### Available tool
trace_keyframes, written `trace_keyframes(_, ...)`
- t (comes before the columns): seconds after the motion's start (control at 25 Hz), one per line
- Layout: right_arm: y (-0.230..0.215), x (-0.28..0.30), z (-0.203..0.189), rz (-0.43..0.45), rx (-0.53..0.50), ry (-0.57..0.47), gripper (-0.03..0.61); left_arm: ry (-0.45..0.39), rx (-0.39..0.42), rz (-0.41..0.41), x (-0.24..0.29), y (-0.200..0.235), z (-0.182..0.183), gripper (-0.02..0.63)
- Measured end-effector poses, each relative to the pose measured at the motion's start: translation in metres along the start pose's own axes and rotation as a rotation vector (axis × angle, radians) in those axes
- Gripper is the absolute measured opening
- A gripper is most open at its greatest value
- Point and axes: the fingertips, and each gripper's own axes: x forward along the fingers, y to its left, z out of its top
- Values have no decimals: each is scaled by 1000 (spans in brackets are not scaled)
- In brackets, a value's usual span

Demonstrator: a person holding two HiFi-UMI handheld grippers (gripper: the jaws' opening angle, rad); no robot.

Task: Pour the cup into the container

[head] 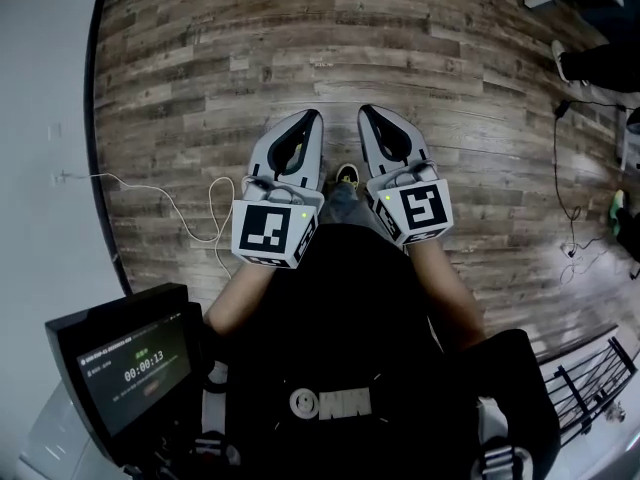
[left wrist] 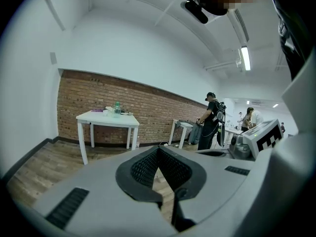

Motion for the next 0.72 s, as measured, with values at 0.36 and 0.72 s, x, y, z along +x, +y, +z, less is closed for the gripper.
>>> trace_keyframes(0.36,10,92,23,-43,-39,56,5,-8,-61,5,16,106,14,-2)
trace_keyframes(0.72,10,121,25,-28,-44,59,5,-26,-50,33,22,138,25,-2)
